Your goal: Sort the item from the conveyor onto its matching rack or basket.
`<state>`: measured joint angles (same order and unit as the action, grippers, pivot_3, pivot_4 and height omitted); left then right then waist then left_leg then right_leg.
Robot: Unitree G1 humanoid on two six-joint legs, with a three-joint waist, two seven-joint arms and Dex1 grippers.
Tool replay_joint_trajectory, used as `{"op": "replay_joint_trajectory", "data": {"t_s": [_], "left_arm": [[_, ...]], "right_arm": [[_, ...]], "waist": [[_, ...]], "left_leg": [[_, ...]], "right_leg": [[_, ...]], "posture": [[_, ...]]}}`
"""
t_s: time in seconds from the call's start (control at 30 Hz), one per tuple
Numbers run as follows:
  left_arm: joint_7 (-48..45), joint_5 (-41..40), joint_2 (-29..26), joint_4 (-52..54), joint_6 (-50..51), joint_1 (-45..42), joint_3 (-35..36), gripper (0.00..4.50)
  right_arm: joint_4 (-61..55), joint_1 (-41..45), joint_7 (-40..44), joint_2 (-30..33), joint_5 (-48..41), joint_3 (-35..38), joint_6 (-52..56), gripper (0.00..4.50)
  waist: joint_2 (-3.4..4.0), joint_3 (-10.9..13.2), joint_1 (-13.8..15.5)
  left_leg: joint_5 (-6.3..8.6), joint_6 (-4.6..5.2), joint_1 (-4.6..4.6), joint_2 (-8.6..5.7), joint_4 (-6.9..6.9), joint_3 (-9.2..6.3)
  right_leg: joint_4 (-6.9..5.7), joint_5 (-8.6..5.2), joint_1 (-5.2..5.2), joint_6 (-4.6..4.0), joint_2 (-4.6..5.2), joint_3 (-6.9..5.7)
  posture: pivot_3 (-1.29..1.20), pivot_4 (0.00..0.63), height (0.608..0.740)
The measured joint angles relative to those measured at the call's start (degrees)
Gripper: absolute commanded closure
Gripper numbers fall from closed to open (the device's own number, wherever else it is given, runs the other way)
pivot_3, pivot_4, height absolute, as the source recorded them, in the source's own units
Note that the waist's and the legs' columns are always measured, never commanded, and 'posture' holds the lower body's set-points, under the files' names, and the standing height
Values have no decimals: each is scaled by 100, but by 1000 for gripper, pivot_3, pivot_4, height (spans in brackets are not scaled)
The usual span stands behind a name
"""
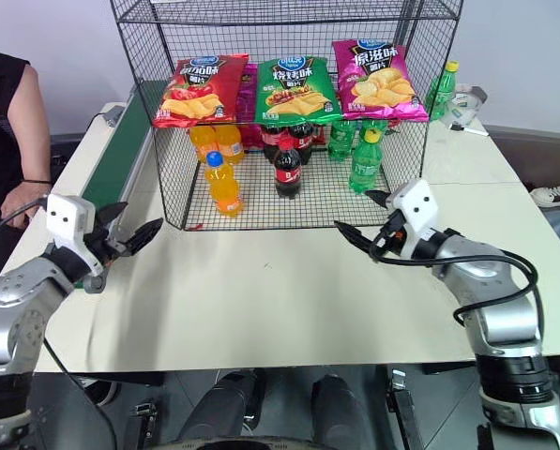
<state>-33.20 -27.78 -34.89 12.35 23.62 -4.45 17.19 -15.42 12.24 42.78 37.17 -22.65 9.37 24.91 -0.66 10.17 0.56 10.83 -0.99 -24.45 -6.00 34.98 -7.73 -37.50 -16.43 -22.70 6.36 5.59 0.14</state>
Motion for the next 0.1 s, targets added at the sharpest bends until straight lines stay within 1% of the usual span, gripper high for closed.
{"op": "replay_joint_trajectory", "data": {"t_s": [0.1], "left_arm": [[-45, -41, 10, 48, 4, 33, -1, 125]], "right_arm": [[0, -16, 33, 1, -16, 26, 0, 0]], "waist": [[0, 0, 8]], "left_leg": [[0, 0, 0, 1, 0, 0]], "right_leg": [[0, -1, 0, -1, 0, 0]], "posture": [[0, 150, 740]]}}
